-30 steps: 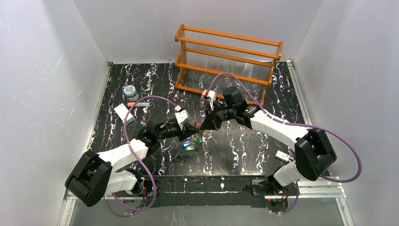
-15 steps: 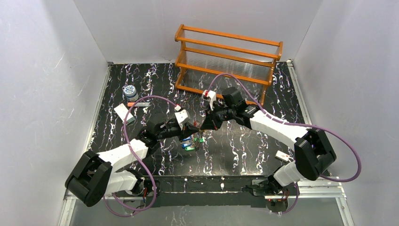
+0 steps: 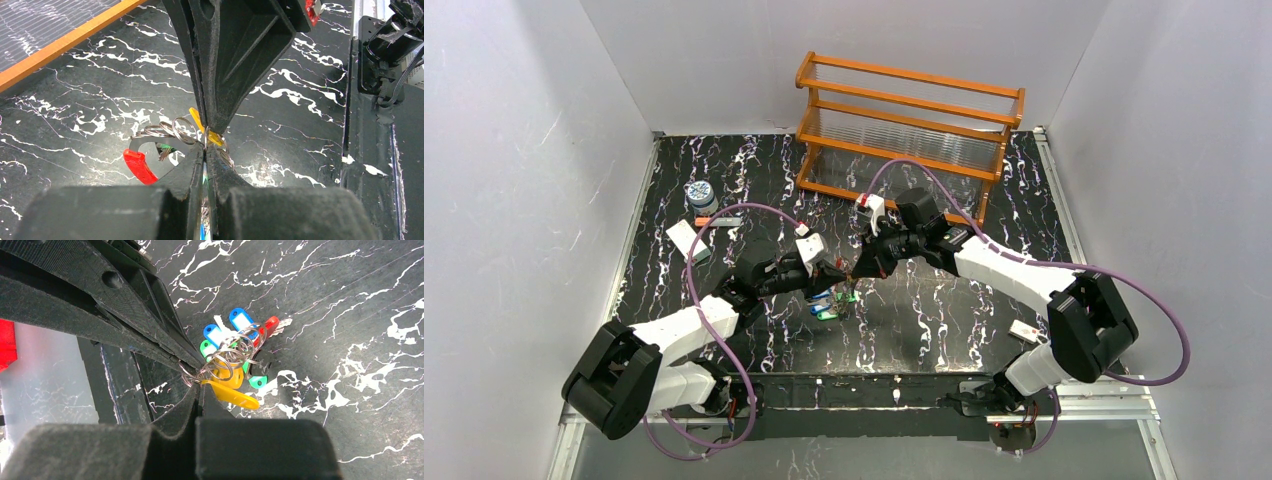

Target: Put the keys on the keyring

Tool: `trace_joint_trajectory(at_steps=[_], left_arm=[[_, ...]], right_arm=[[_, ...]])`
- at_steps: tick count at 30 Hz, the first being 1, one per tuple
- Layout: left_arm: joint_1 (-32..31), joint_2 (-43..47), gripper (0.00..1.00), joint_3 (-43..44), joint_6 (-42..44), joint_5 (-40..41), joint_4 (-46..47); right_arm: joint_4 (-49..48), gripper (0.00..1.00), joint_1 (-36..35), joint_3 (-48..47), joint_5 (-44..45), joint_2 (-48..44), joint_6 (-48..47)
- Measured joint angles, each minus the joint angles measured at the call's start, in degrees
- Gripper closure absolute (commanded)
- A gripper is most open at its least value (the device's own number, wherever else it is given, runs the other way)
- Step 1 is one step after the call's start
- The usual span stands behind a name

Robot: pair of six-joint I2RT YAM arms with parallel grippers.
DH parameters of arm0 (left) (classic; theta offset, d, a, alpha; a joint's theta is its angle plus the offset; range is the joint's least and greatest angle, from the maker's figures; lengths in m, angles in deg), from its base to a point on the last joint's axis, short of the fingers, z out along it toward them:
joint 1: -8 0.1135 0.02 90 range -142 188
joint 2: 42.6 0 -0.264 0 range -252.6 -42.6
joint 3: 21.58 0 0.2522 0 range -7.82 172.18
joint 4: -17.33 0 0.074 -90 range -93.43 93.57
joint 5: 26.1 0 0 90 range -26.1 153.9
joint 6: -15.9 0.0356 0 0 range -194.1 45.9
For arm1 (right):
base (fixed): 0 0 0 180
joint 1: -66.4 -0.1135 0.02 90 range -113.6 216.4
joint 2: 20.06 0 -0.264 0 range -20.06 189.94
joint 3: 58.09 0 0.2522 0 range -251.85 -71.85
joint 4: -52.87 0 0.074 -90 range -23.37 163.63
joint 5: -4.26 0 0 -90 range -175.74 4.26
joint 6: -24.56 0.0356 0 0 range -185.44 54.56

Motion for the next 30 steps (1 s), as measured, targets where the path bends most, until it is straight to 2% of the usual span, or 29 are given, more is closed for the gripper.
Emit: trace_joint_trajectory(at_steps=[8,11,14,21,26,30], left_arm=[[0.0,0.3,1.0,0.0,0.2,0.1,0.1],[-0.1,0.6,1.0,0.0,0.2,0.1,0.1],[-0.1,0.9,1.0,0.0,0.2,0.1,0.1],[-0.1,1.3,1.0,0.0,0.2,0.0,0.2],[-0.1,2.1,1.0,0.0,0.8,-0.5,0.2],[-0.1,3.1,1.0,-0.3,1.9,-1.4,0.2]], right_arm=[[-0.2,0.58,0.0,0.6,1.9,-0.2,0.0],[-0.2,0.48,0.0,1.6,2.5,-1.6,-1.0],[-0.6,0.33,0.0,2.7,2.7,-4.3,-2.4],[-7.6,0.31,0.0,8.9,2.6,-12.3,-6.1],[-19.6,0.32,0.0,18.1,1.8,-16.9,-9.5],[-27.9,0.35,0.0,23.7,-0.4,-17.2,-12.3]])
